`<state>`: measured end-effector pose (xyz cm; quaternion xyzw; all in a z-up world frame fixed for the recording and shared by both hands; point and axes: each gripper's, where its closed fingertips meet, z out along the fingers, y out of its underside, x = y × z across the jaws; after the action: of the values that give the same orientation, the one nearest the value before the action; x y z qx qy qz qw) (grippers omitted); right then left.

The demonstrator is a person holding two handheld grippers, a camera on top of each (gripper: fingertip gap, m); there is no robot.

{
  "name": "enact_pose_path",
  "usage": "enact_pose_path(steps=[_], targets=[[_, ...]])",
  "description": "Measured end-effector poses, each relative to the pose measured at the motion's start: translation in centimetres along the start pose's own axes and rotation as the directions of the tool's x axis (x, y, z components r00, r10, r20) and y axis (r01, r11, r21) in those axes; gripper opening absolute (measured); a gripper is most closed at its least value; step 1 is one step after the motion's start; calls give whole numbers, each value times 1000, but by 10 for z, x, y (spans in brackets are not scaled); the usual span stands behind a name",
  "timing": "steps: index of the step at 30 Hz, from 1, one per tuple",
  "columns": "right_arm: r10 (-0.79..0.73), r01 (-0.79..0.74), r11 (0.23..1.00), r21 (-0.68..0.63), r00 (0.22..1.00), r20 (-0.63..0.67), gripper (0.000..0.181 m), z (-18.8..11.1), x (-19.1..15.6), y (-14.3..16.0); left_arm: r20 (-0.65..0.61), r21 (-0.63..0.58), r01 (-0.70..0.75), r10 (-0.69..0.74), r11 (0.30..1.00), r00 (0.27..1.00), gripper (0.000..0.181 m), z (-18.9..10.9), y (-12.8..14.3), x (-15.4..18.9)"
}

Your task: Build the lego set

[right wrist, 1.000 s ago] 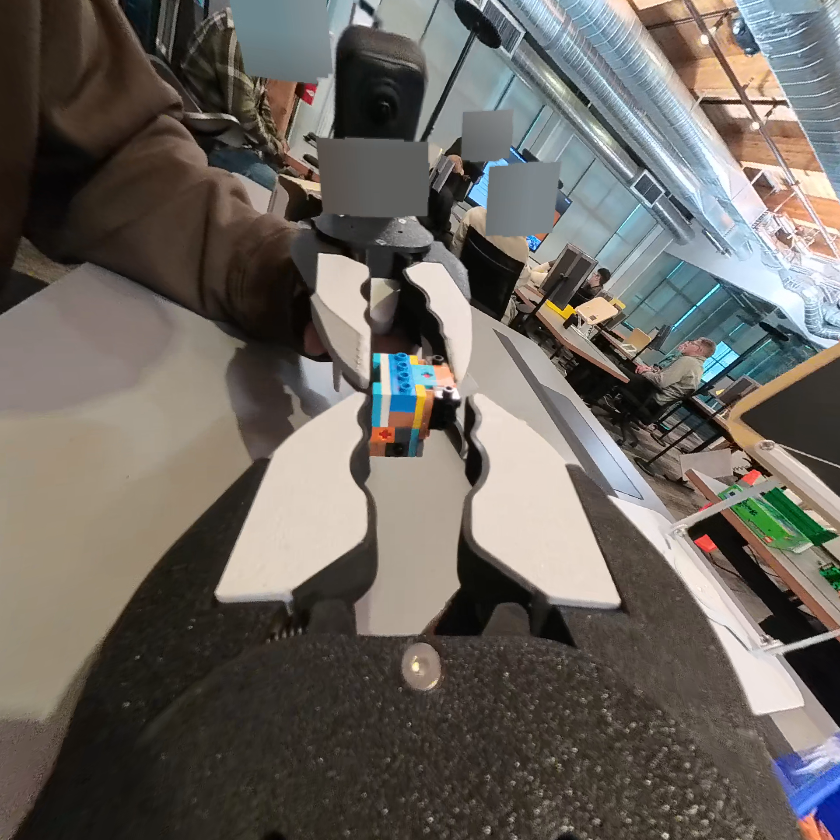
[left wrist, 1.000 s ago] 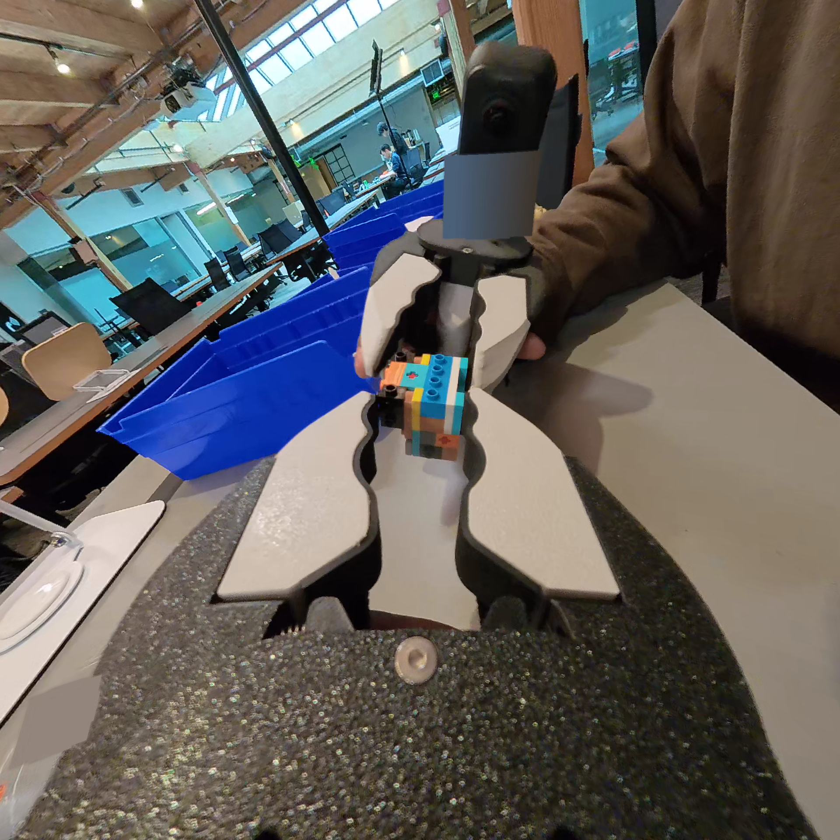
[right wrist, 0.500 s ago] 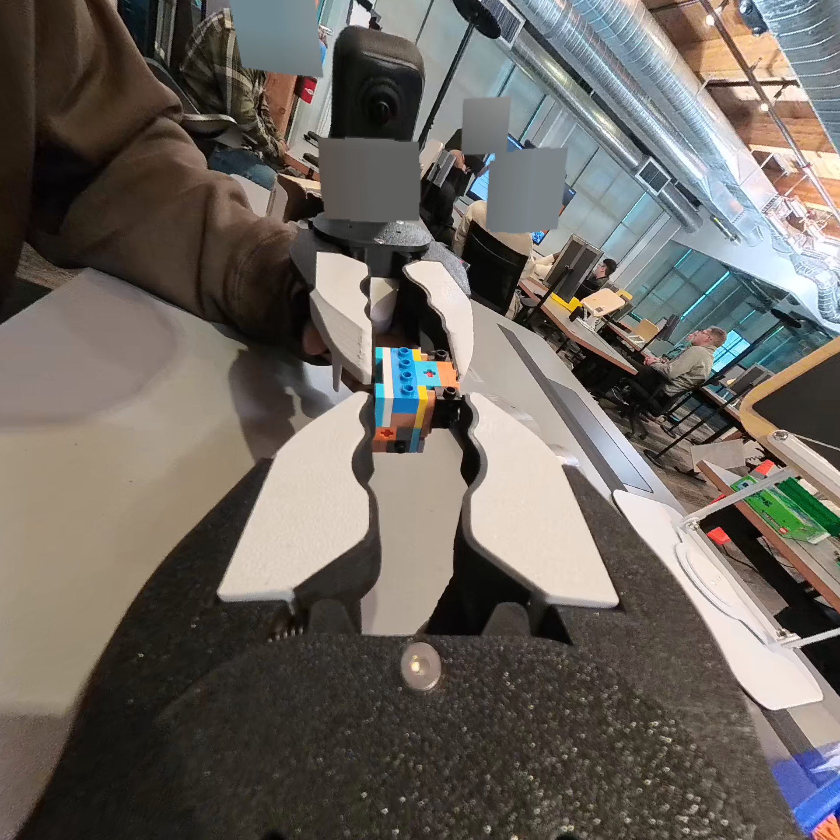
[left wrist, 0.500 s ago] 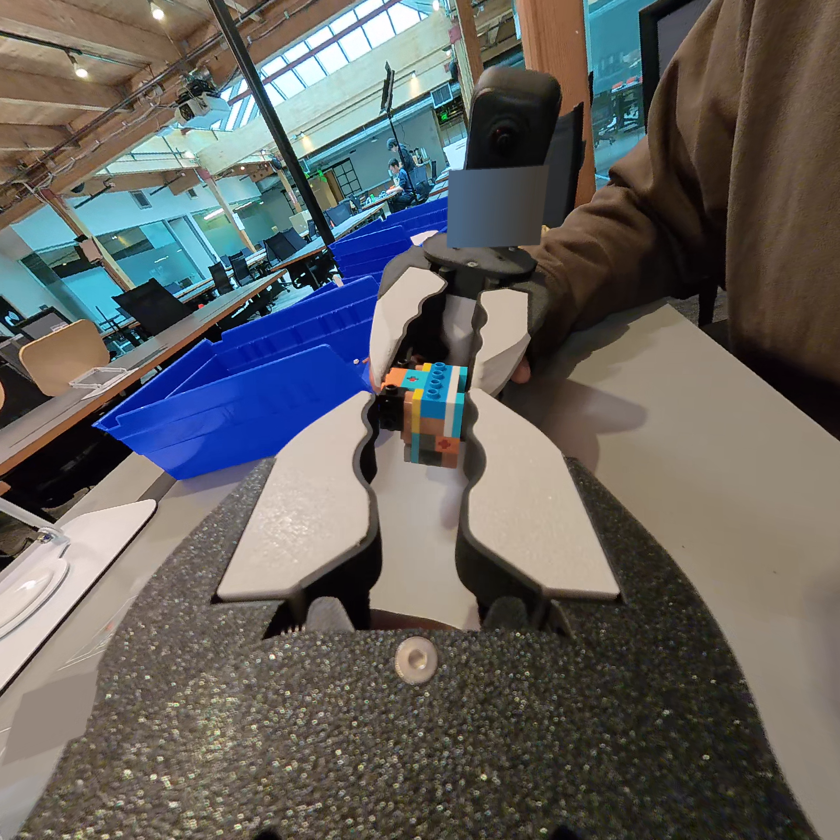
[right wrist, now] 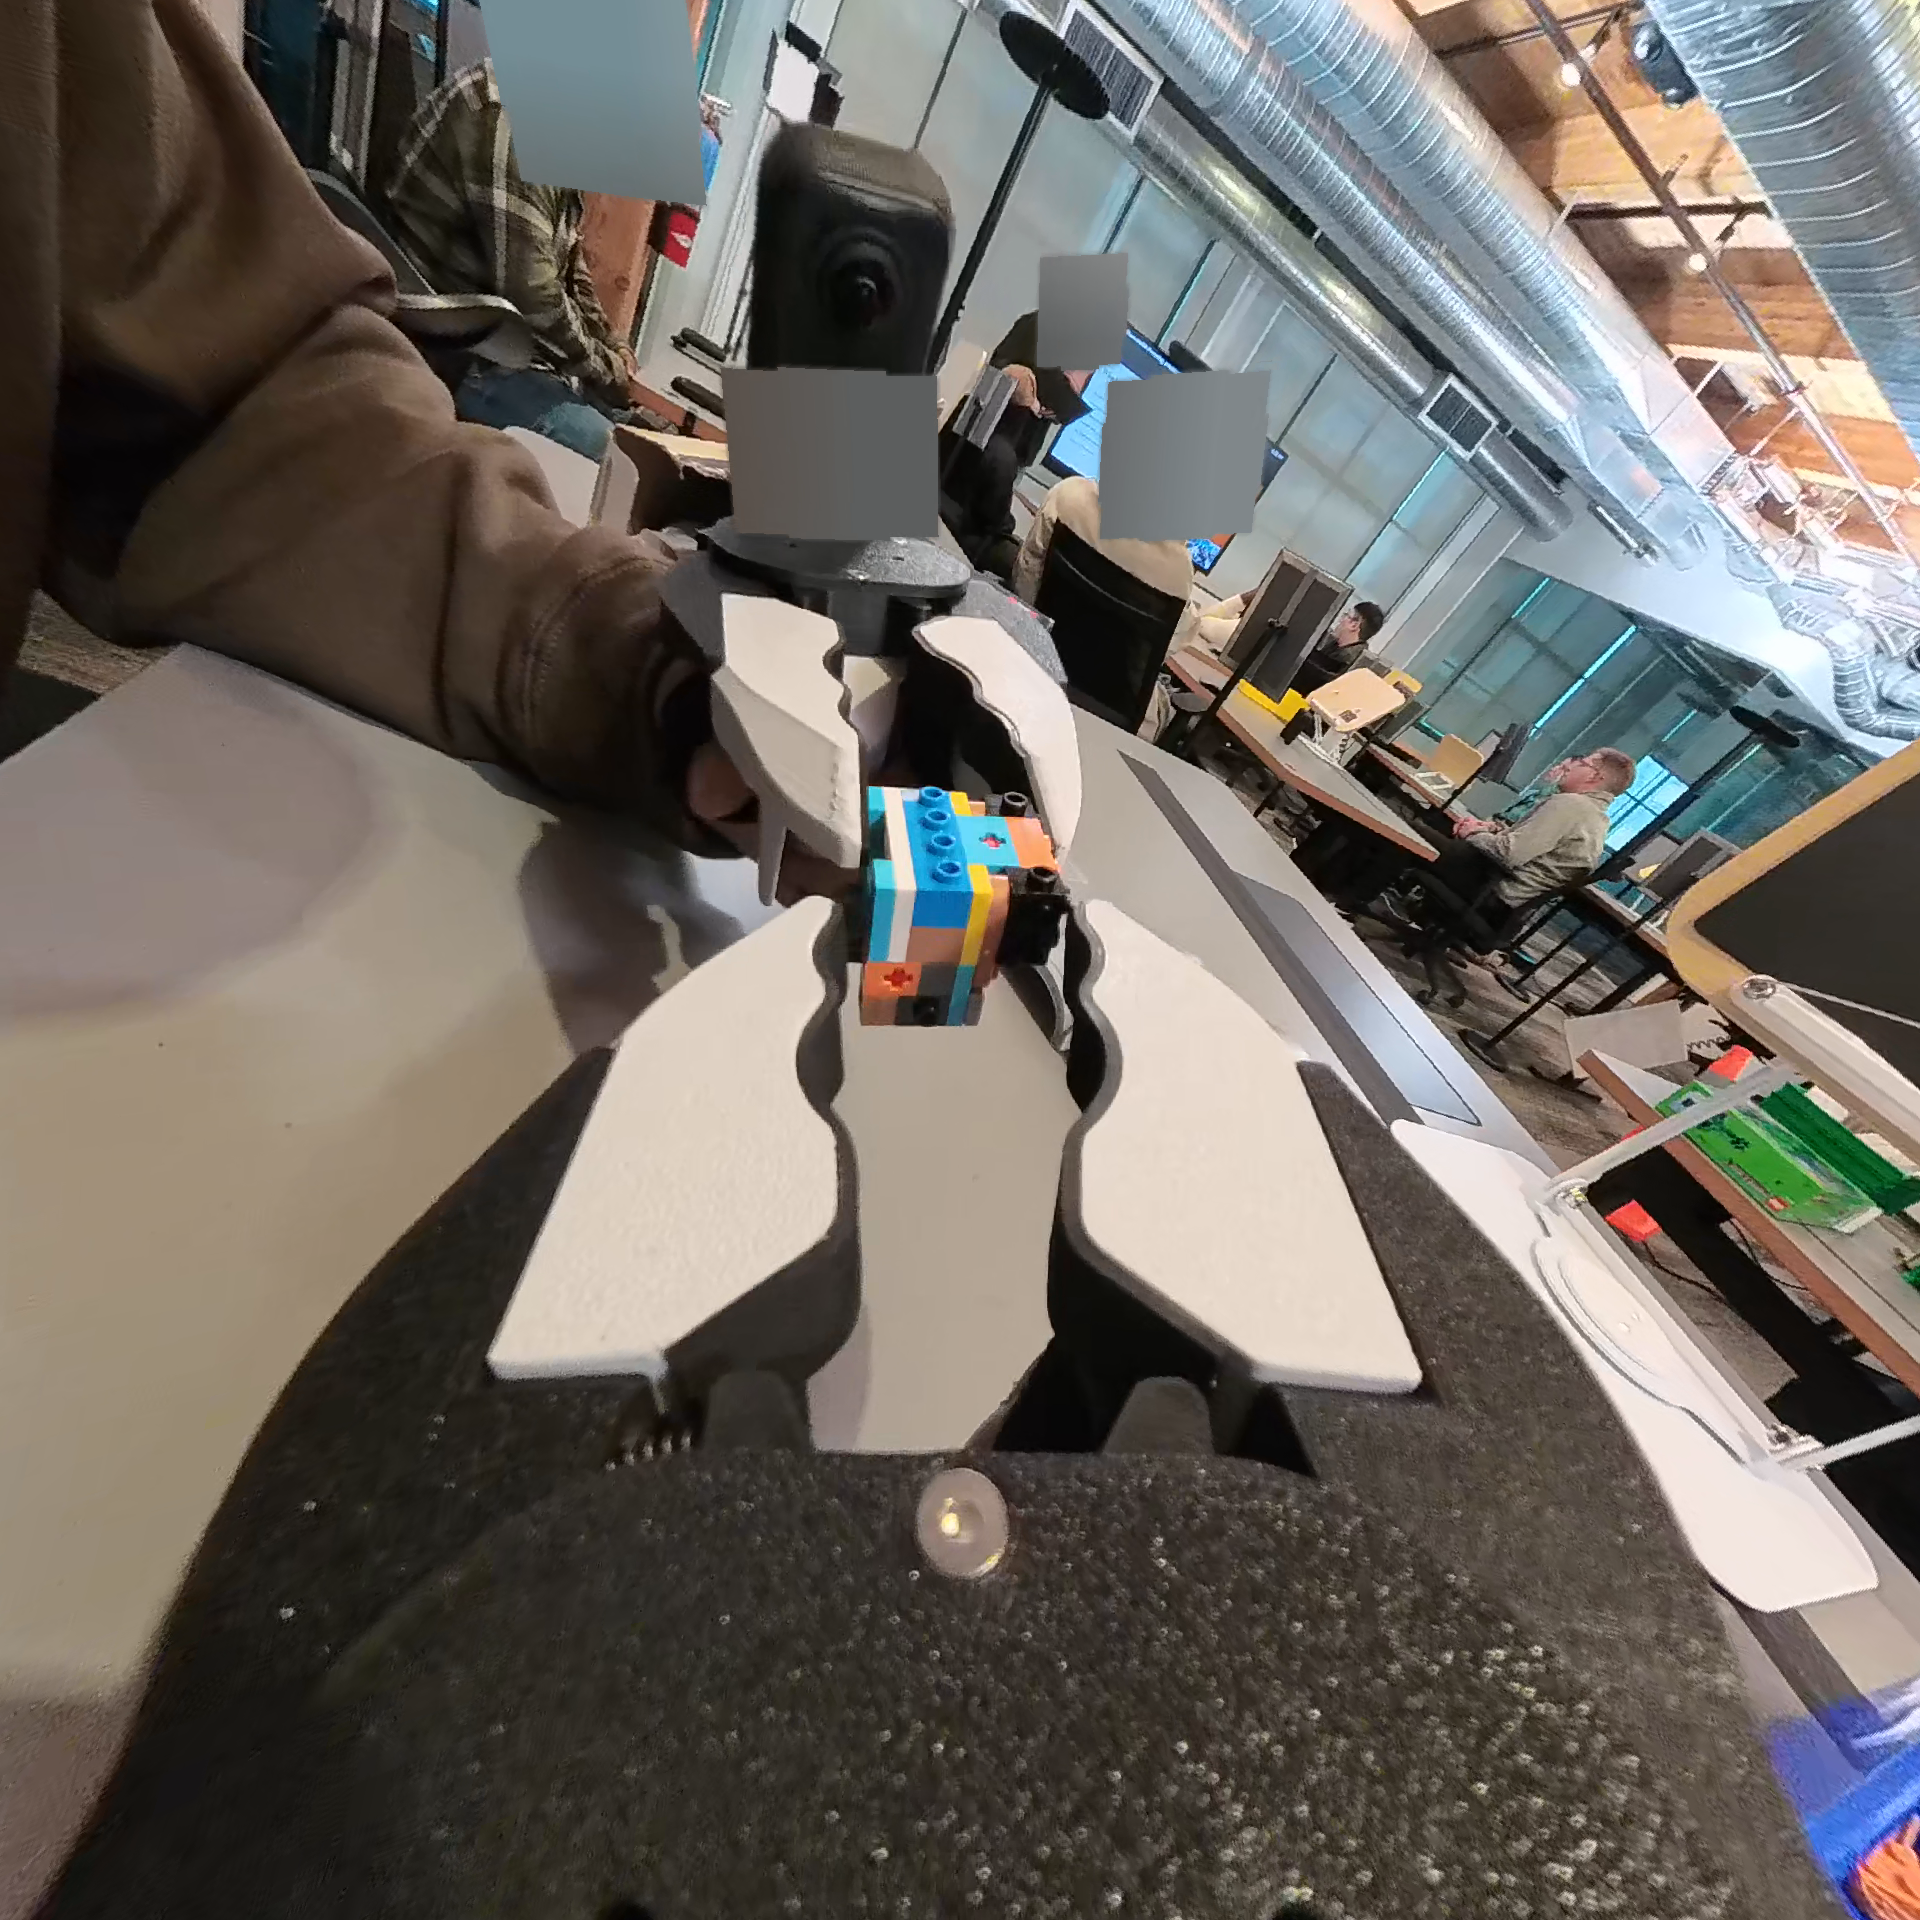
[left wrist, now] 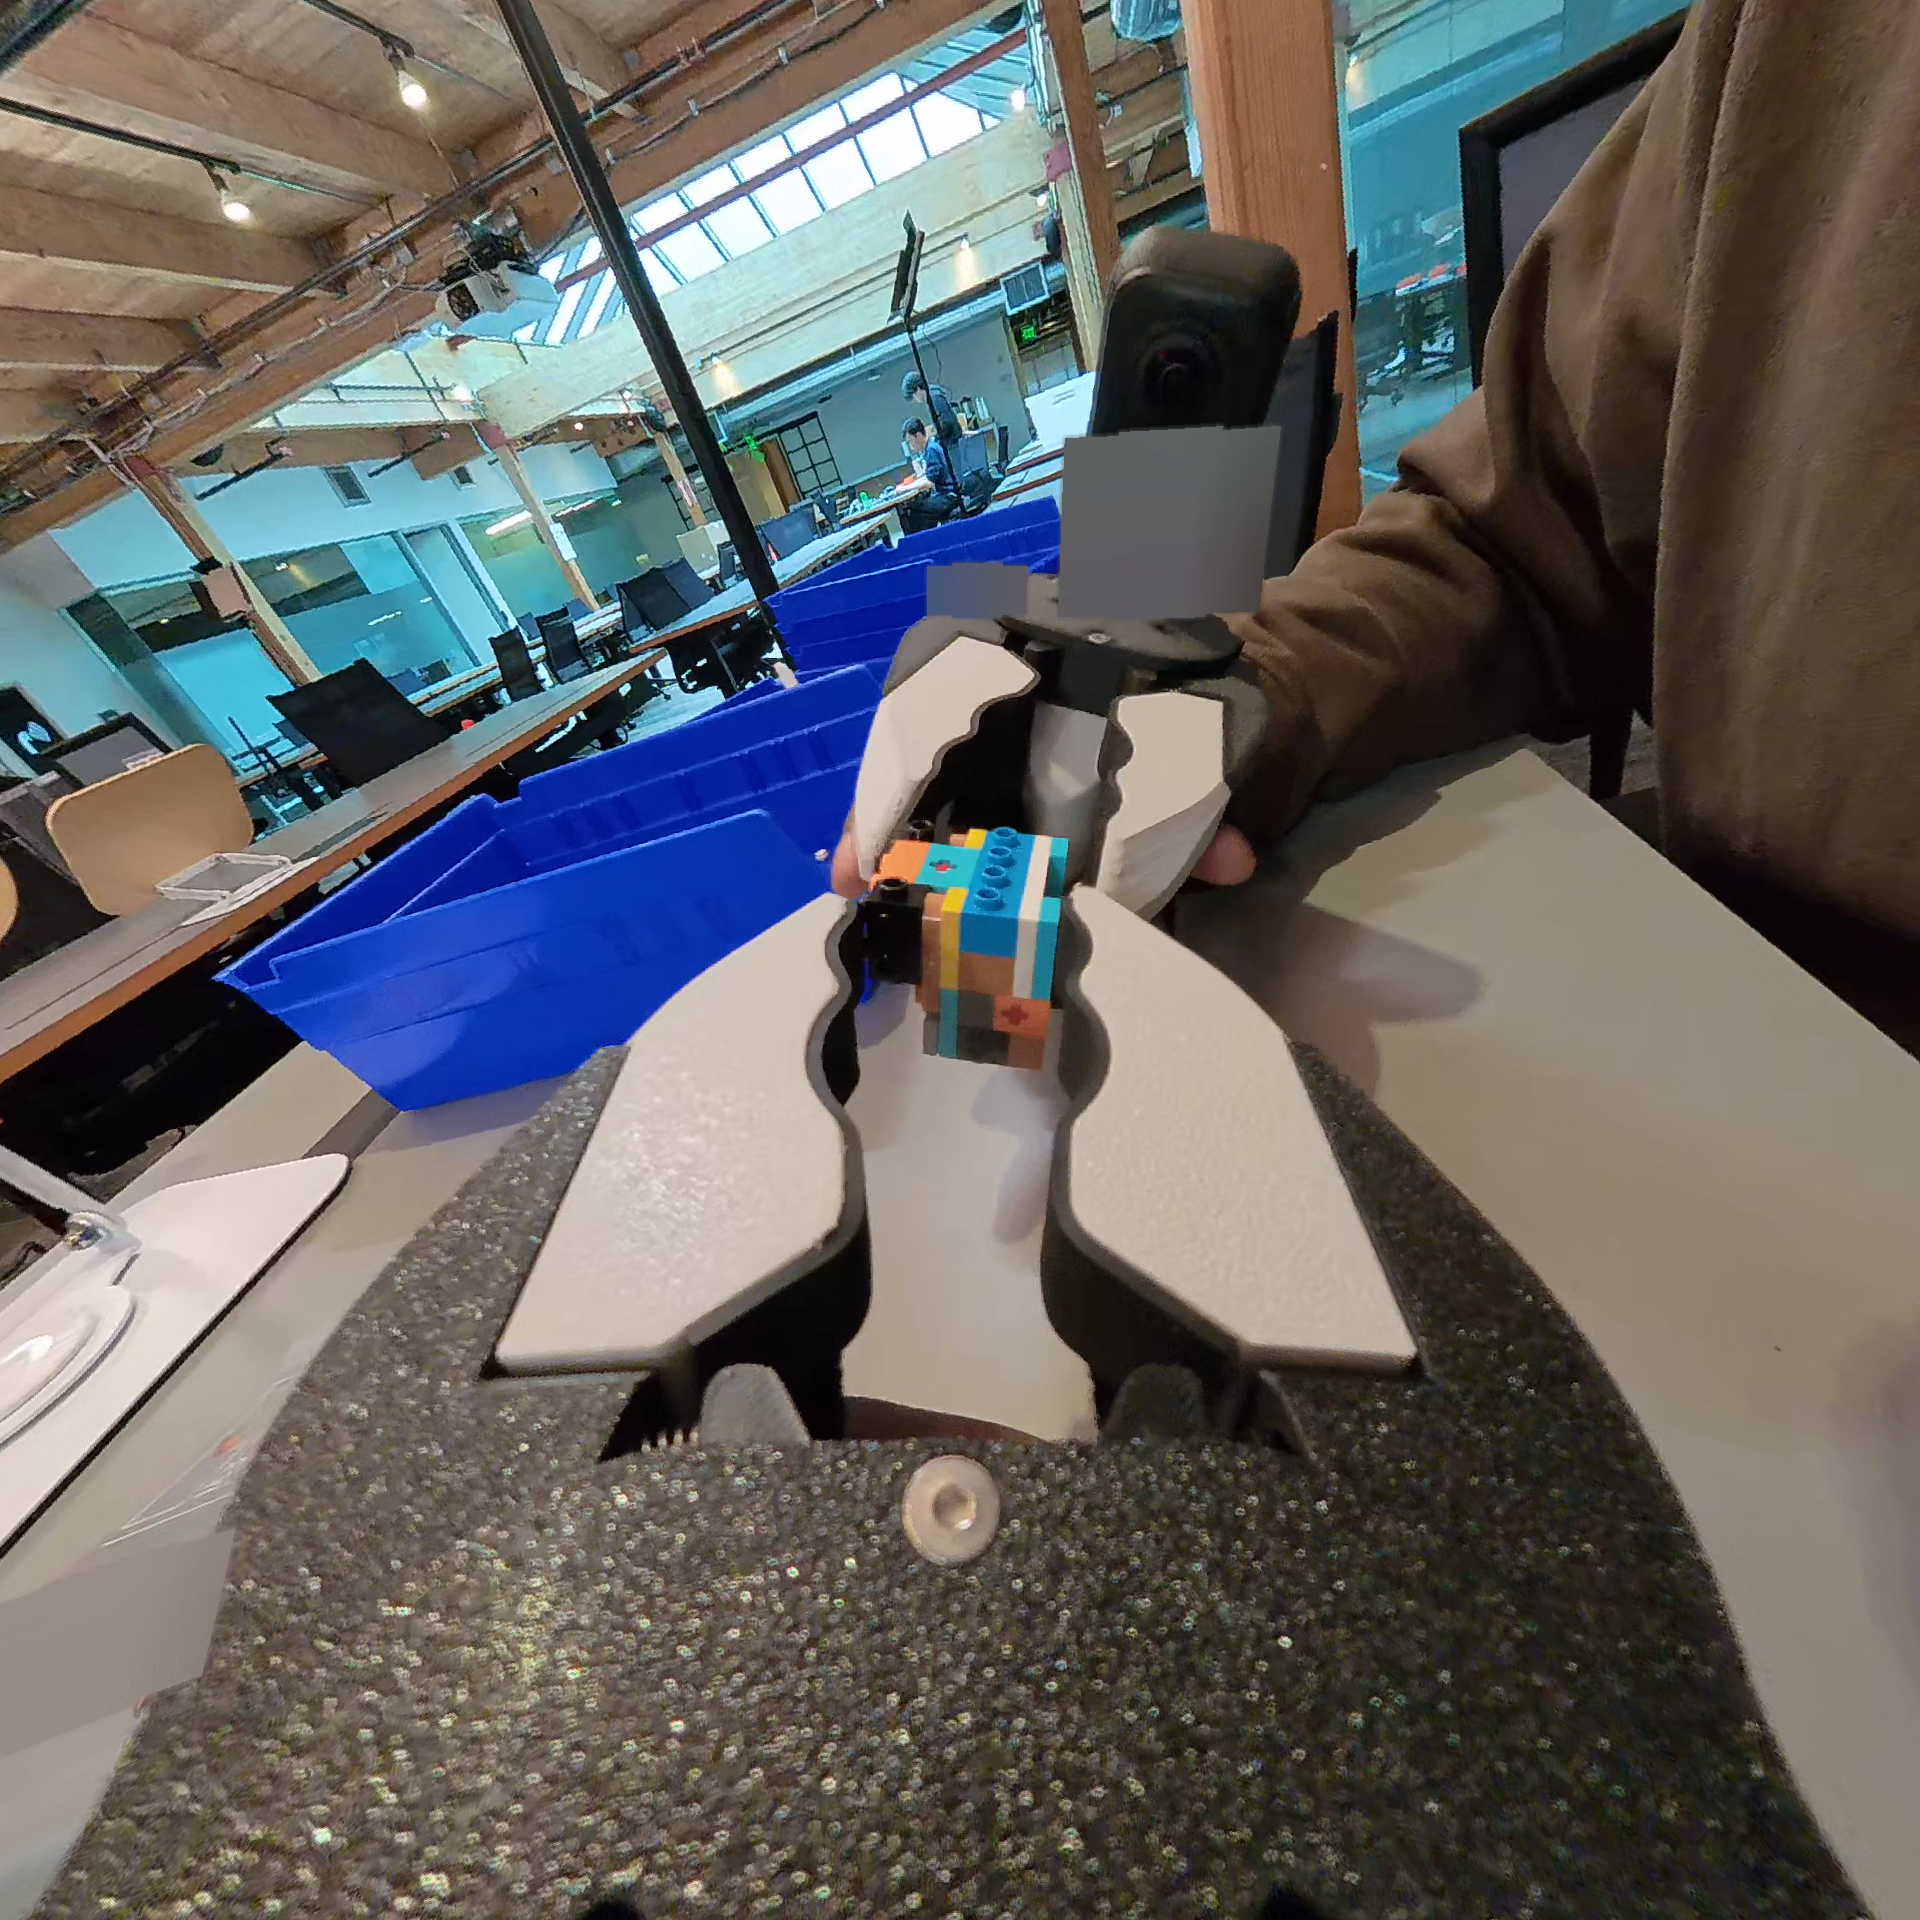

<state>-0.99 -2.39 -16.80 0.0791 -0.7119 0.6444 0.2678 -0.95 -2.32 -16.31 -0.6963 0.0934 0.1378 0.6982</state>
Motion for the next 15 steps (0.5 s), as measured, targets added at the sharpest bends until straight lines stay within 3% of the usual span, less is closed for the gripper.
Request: enact_pose_path(steps=[15], targets=[[-46,45,997,-56,999,-21,35,1,3,8,3,-42,24,-24,999,1000,36,2,13,-3]])
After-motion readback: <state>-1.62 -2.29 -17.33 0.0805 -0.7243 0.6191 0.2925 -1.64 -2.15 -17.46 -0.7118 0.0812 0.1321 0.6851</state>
